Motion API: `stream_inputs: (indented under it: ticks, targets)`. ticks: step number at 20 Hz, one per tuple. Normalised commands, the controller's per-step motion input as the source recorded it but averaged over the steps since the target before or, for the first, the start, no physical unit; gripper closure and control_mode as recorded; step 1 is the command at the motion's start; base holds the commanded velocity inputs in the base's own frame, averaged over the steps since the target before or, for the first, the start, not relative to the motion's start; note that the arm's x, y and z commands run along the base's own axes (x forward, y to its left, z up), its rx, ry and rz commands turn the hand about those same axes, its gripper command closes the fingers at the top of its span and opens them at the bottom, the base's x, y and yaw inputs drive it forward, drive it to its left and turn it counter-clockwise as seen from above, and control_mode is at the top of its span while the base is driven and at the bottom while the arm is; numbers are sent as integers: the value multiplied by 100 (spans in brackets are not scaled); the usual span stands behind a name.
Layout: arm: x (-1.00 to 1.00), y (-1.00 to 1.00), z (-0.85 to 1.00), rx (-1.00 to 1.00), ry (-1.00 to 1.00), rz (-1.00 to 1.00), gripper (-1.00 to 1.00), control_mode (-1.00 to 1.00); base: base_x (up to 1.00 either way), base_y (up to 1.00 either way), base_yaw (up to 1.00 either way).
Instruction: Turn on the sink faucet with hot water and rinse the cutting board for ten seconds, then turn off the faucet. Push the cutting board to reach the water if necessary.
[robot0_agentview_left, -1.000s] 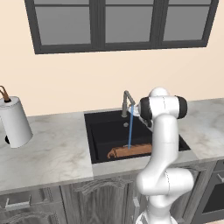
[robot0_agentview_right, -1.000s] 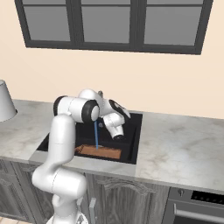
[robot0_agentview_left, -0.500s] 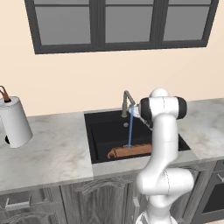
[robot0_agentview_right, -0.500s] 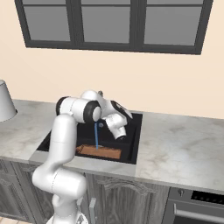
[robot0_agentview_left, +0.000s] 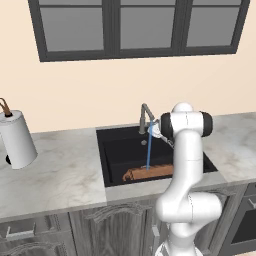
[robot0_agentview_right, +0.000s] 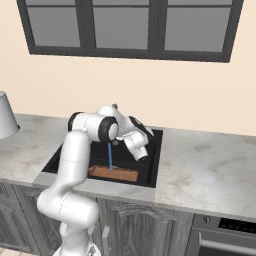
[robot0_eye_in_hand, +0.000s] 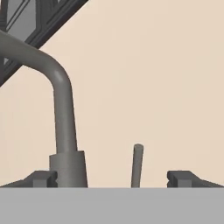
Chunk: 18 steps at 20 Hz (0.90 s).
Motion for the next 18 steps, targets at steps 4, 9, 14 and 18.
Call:
stream_inputs:
  ticks: [4,9,14,18]
  targets:
    - [0,0,0,-9,-11,7,-100,-100,0,0,0]
    - [3,0,-1,-10,-13,9,-100,-100,0,0,0]
    - [6,0,0,-1,4,3,-100,-100,0,0,0]
    - [0,3,0,0,5,1,-100,-100,0,0,0]
